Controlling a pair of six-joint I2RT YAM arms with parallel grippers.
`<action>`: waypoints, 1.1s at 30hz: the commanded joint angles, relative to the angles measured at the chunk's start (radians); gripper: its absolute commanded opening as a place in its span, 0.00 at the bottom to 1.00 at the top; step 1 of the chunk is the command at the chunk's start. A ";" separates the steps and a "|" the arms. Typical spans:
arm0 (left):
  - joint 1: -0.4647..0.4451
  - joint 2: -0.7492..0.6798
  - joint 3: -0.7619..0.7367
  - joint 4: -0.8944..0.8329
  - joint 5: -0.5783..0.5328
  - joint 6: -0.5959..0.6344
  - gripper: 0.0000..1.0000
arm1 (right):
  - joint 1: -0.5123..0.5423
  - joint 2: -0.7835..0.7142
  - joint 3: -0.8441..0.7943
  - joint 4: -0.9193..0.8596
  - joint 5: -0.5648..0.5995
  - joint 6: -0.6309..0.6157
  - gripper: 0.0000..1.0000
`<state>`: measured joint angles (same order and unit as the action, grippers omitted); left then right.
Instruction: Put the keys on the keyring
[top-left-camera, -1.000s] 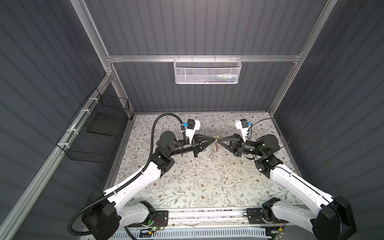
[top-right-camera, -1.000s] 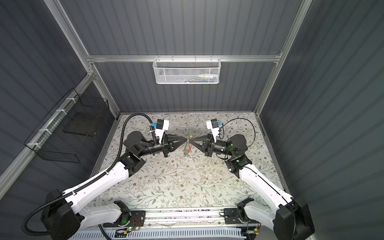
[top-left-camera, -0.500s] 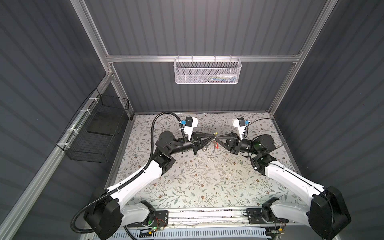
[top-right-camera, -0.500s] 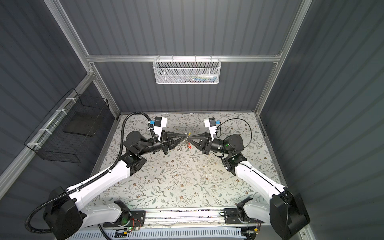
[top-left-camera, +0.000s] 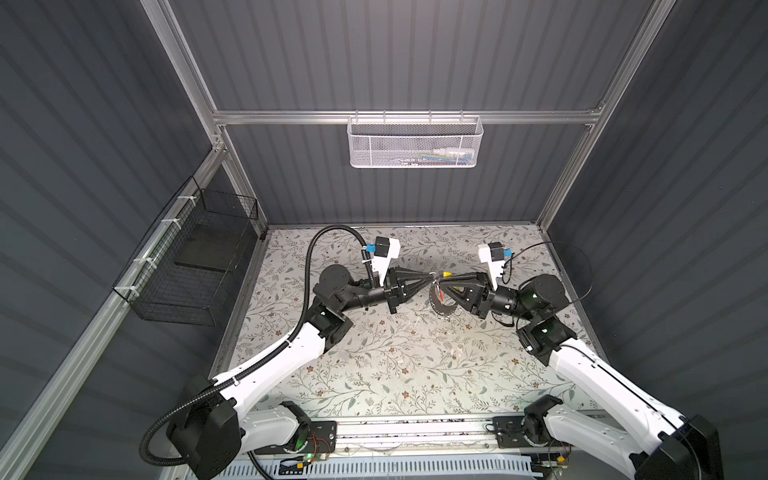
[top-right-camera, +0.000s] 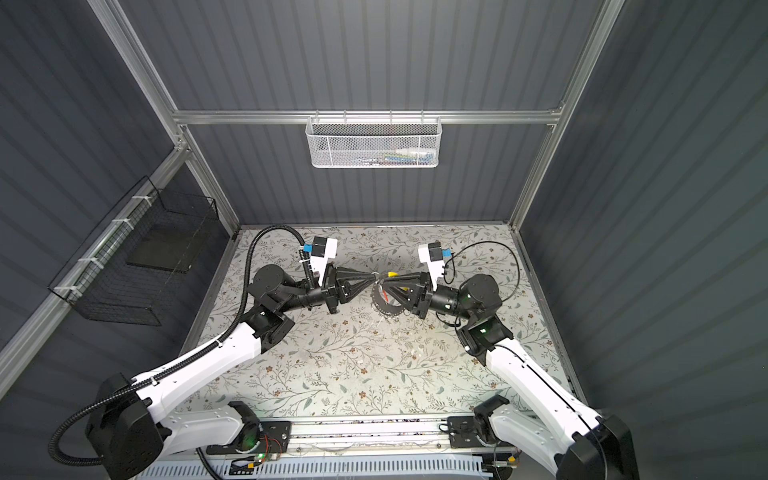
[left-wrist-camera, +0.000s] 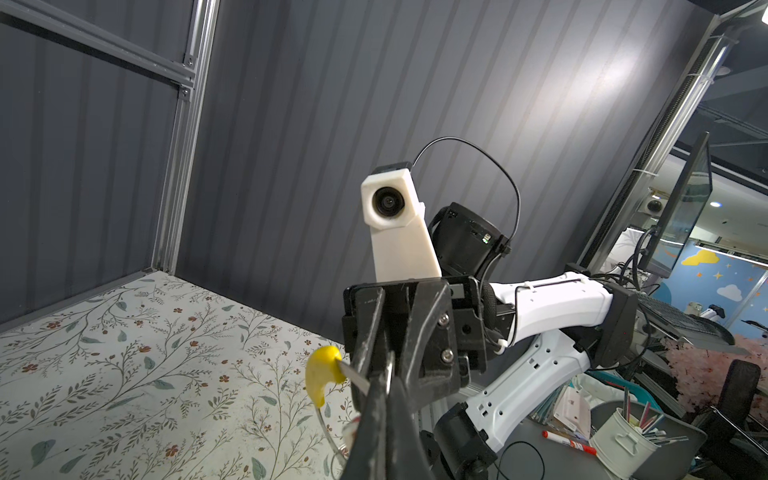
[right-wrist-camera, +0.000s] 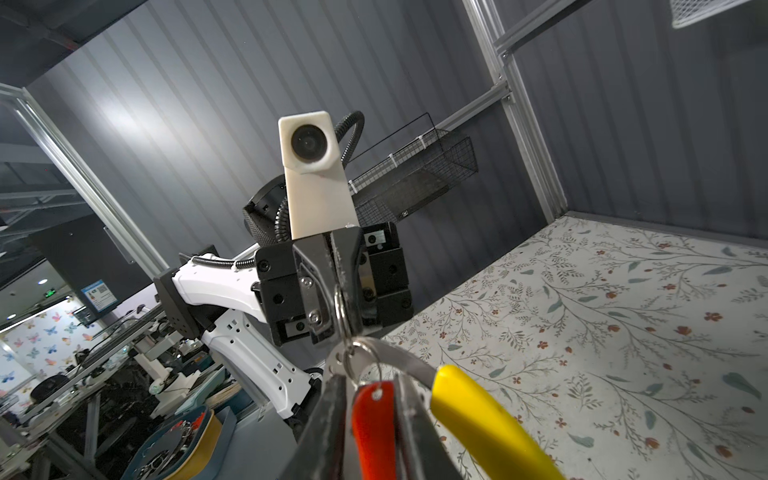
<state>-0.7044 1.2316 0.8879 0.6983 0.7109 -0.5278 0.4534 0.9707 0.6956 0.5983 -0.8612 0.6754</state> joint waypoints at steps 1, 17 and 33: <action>-0.003 -0.024 -0.003 0.043 0.011 0.013 0.00 | -0.004 -0.030 -0.007 -0.070 0.043 -0.062 0.24; -0.003 -0.012 0.014 0.026 0.023 0.012 0.00 | 0.064 -0.030 0.094 -0.161 0.110 -0.188 0.24; -0.003 -0.009 0.016 0.021 0.041 0.006 0.00 | 0.087 0.013 0.150 -0.216 0.143 -0.234 0.19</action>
<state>-0.7044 1.2320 0.8879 0.6960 0.7269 -0.5282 0.5365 0.9821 0.8104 0.3851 -0.7311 0.4595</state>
